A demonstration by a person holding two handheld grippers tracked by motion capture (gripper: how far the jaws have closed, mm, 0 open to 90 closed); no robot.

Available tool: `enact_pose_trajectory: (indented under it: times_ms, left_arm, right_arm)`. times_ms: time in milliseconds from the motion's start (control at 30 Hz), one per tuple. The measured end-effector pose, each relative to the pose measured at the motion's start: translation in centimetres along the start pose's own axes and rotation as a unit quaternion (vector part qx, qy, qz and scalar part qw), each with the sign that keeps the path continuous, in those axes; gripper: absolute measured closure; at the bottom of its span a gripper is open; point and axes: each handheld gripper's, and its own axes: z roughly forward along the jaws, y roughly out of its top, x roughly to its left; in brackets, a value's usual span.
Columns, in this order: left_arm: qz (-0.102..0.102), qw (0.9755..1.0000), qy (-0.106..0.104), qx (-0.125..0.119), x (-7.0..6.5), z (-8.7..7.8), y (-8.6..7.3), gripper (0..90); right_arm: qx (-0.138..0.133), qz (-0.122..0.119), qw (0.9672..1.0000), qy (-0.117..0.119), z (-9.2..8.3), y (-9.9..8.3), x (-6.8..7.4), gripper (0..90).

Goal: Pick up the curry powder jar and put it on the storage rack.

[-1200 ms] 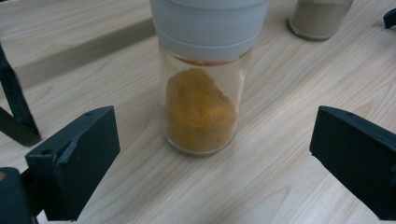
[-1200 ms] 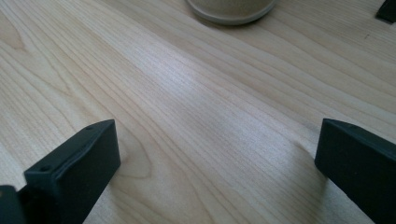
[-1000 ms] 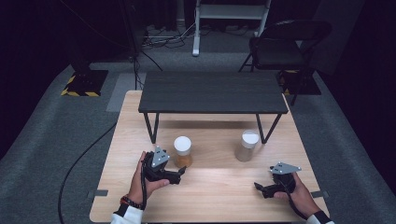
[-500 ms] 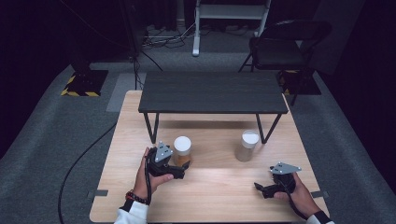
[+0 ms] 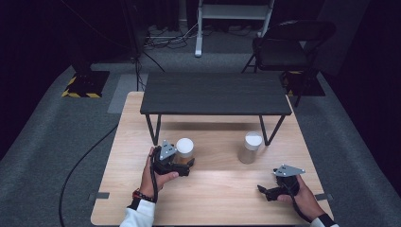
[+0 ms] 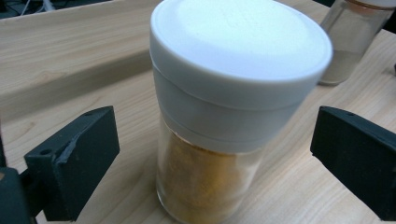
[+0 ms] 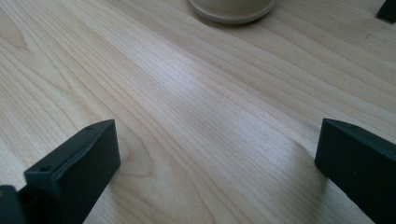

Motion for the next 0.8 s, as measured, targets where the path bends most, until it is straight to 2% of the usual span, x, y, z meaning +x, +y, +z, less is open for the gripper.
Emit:
enact_pose_trajectory:
  times_ms: [167,267,333,400,433,500,567,600,633,700,800]
  left_arm:
    - [-0.007,0.9999,0.006,-0.007,-0.3,0.9,-0.3,4.1]
    - [-0.008,0.9999,0.009,-0.003,-0.4,1.5,-0.4,5.0]
    - [-0.006,0.9998,0.016,-0.011,-0.5,1.8,-0.8,6.1]
    - [-0.012,0.9997,0.009,-0.019,-0.1,1.9,-1.1,10.7]
    - [-0.008,0.9996,0.013,-0.025,-0.1,1.9,-1.4,11.7]
    - [-0.006,0.9994,-0.001,-0.035,0.5,1.9,-1.7,19.0]
    - [0.006,0.9991,-0.008,-0.041,0.7,2.0,-1.9,20.9]
    - [0.006,0.9991,-0.008,-0.041,0.7,2.0,-1.9,24.4]
    - [0.012,0.9987,-0.017,-0.046,0.9,2.1,-2.1,27.8]
    - [0.02,0.9985,-0.015,-0.05,0.7,2.2,-2.2,32.8]
    - [0.031,0.9981,-0.009,-0.052,0.4,2.3,-2.1,34.3]
  right_arm:
    - [0.0,0.0,1.0,0.0,0.0,0.0,0.0,0.0]
    - [0.0,0.0,1.0,0.0,0.0,0.0,0.0,0.0]
    - [0.0,0.0,1.0,0.001,0.0,0.0,0.0,0.0]
    - [0.0,-0.001,1.0,0.002,0.0,0.0,0.0,0.0]
    - [0.0,-0.001,1.0,0.002,0.0,0.0,0.0,0.0]
    - [0.0,-0.002,1.0,0.002,0.0,0.0,0.0,0.0]
    - [0.0,-0.002,1.0,0.002,0.0,0.0,0.0,0.0]
    - [0.0,-0.001,1.0,0.002,0.0,0.0,0.0,0.0]
    - [0.0,-0.001,1.0,0.002,0.0,0.0,0.0,0.0]
    - [0.0,-0.001,1.0,0.002,0.0,0.0,0.0,0.0]
    - [0.0,-0.001,1.0,0.002,0.0,0.0,0.0,0.0]
